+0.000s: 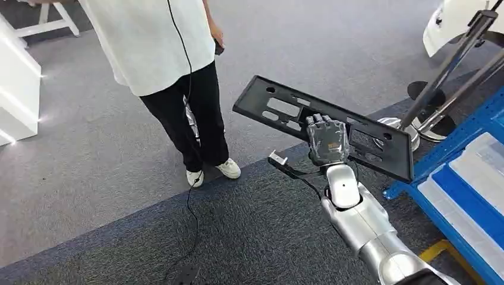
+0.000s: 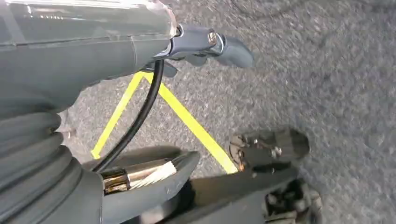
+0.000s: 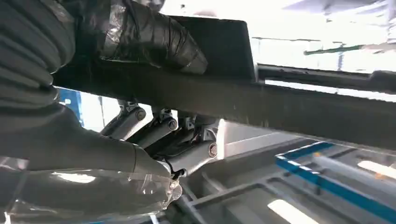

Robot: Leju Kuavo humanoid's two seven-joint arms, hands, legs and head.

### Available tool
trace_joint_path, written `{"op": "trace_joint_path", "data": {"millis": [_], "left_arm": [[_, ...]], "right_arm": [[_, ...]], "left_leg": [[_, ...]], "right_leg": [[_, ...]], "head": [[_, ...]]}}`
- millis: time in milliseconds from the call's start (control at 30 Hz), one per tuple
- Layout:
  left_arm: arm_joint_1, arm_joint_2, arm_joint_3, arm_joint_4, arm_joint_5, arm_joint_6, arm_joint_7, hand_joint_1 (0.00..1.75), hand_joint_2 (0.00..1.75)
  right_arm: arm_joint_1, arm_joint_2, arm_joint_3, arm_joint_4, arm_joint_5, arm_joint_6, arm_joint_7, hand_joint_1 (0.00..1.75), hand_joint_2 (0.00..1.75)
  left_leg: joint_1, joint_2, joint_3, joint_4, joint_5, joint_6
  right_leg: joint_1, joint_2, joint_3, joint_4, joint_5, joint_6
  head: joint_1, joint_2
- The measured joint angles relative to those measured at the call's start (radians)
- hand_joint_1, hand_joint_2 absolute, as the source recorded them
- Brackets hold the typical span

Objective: Take the parts from the cabinet and place them on the table.

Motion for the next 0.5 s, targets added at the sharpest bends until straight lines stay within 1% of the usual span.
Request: {"op": "trace_joint_path", "data": {"millis": [33, 67, 100, 133, 167, 200, 233, 267, 300, 333, 367, 467, 500], "left_arm": [[0.006, 0.000, -0.005, 0.000, -0.008, -0.004, -0.011, 0.00, 1.75], [0.009, 0.001, -0.006, 0.000, -0.009, -0.006, -0.016, 0.00, 1.75], [0.011, 0.002, -0.006, 0.000, -0.012, -0.006, -0.019, 0.00, 1.75], [0.014, 0.002, -0.006, 0.000, -0.015, -0.006, -0.019, 0.00, 1.75], [0.018, 0.003, -0.007, 0.000, -0.016, -0.006, -0.020, 0.00, 1.75], [0.022, 0.004, -0.007, 0.000, -0.016, -0.006, -0.021, 0.00, 1.75], [0.025, 0.004, -0.007, 0.000, -0.016, -0.006, -0.021, 0.00, 1.75], [0.026, 0.005, -0.008, 0.000, -0.017, -0.006, -0.021, 0.00, 1.75], [0.026, 0.005, -0.008, 0.000, -0.022, -0.007, -0.023, 0.00, 1.75], [0.025, 0.006, -0.011, 0.000, -0.029, -0.008, -0.027, 0.00, 1.75], [0.025, 0.007, -0.015, 0.000, -0.035, -0.008, -0.031, 0.00, 1.75], [0.036, 0.010, -0.025, 0.000, -0.040, -0.005, -0.036, 0.00, 1.75], [0.041, 0.010, -0.026, 0.000, -0.040, -0.004, -0.036, 0.00, 1.75]], "right_arm": [[0.004, -0.009, 0.000, -0.003, -0.002, 0.000, 0.022, 1.75, 1.75], [0.007, -0.019, 0.000, -0.006, -0.006, 0.000, 0.028, 1.75, 1.75], [0.009, -0.031, 0.000, -0.006, -0.008, 0.000, 0.028, 1.75, 1.75], [0.014, -0.037, 0.000, -0.006, -0.009, 0.000, 0.030, 1.75, 1.75], [0.019, -0.041, 0.000, -0.006, -0.009, 0.000, 0.031, 1.75, 1.75], [0.024, -0.043, 0.000, -0.006, -0.010, 0.000, 0.031, 1.75, 1.75], [0.027, -0.043, 0.000, -0.006, -0.010, 0.000, 0.030, 1.75, 1.75], [0.028, -0.044, 0.000, -0.006, -0.010, 0.000, 0.030, 1.75, 1.75], [0.028, -0.045, 0.000, -0.008, -0.010, 0.000, 0.030, 1.75, 1.75], [0.028, -0.049, 0.000, -0.009, -0.010, 0.000, 0.031, 1.75, 1.75], [0.028, -0.055, 0.000, -0.011, -0.008, 0.000, 0.036, 1.75, 1.75], [0.039, -0.064, 0.000, -0.018, -0.006, 0.000, 0.044, 1.75, 1.75], [0.043, -0.066, 0.000, -0.023, -0.006, 0.000, 0.046, 1.75, 1.75]], "left_leg": [[-0.008, 0.062, -0.009, 0.033, -0.021, -0.008], [-0.005, 0.089, -0.040, 0.096, -0.054, -0.014], [-0.001, 0.101, -0.079, 0.177, -0.091, -0.017], [0.001, 0.106, -0.114, 0.246, -0.117, -0.019], [0.004, 0.108, -0.140, 0.295, -0.127, -0.022], [0.005, 0.109, -0.140, 0.292, -0.112, -0.022], [0.004, 0.110, -0.113, 0.237, -0.075, -0.021], [0.004, 0.115, -0.068, 0.154, -0.031, -0.016], [0.000, 0.140, -0.012, 0.049, 0.014, -0.008], [-0.011, 0.182, 0.015, -0.002, 0.003, -0.002], [-0.021, 0.175, 0.020, -0.014, 0.005, 0.009], [-0.023, 0.145, 0.016, -0.018, 0.007, 0.022], [-0.011, 0.136, 0.027, -0.037, 0.016, 0.034]], "right_leg": [[0.002, -0.010, 0.007, -0.006, -0.001, -0.006], [0.005, -0.024, 0.010, -0.007, -0.002, -0.012], [0.007, -0.038, 0.011, -0.007, -0.004, -0.014], [0.008, -0.049, 0.011, -0.006, -0.005, -0.015], [0.009, -0.061, 0.011, -0.006, -0.006, -0.016], [0.009, -0.070, 0.012, -0.006, -0.008, -0.015], [0.010, -0.079, 0.016, -0.006, -0.011, -0.015], [0.010, -0.089, 0.020, -0.006, -0.014, -0.012], [0.011, -0.099, 0.027, -0.006, -0.018, -0.009], [0.012, -0.108, 0.032, -0.009, -0.021, -0.006], [0.017, -0.116, 0.032, -0.010, -0.023, 0.001], [0.019, -0.146, 0.043, -0.021, -0.024, 0.014], [0.019, -0.147, 0.040, -0.019, -0.033, 0.020]], "head": [[-0.005, 0.000], [-0.005, 0.000], [-0.005, 0.000], [-0.005, 0.000], [-0.005, 0.000], [-0.005, 0.000], [-0.006, 0.000], [-0.005, 0.000], [-0.005, 0.000], [-0.005, 0.000], [-0.006, 0.000], [-0.004, 0.000], [-0.004, 0.000]]}}
